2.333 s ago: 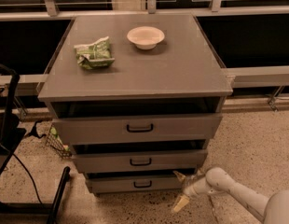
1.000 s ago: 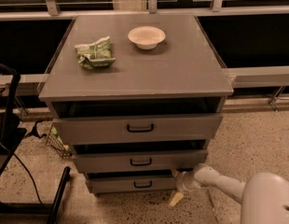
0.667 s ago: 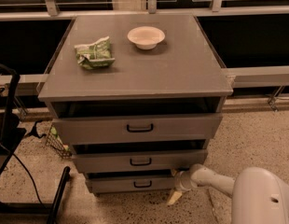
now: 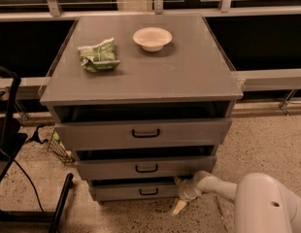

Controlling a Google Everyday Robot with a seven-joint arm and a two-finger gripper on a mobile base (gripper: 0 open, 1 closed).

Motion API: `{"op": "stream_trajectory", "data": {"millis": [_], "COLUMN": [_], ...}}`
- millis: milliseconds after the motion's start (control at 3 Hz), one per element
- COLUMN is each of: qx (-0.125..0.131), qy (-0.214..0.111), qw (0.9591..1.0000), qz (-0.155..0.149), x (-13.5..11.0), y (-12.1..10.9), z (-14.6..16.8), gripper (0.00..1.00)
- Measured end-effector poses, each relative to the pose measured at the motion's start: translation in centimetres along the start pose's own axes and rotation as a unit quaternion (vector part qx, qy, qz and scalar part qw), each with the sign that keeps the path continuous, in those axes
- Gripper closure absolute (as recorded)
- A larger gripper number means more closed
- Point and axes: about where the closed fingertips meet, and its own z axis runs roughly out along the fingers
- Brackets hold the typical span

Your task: Open bottom drawer

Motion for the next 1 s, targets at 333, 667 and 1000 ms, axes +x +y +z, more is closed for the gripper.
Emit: {"op": "stream_trajectory", "data": {"millis": [333,667,1000], "qx": [-0.026,-0.041,-0.043], "qy": [0.009,0.015,0.016], "qw": [0.9996,0.9989,0.9988], "qz": [0.007,0.019,0.02], "x": [0.0,0.01,-0.16], "y": [0.78,1.25,1.24], "z": [0.93,0.86,0.54], "gripper": [0.0,0.0,0.0]}}
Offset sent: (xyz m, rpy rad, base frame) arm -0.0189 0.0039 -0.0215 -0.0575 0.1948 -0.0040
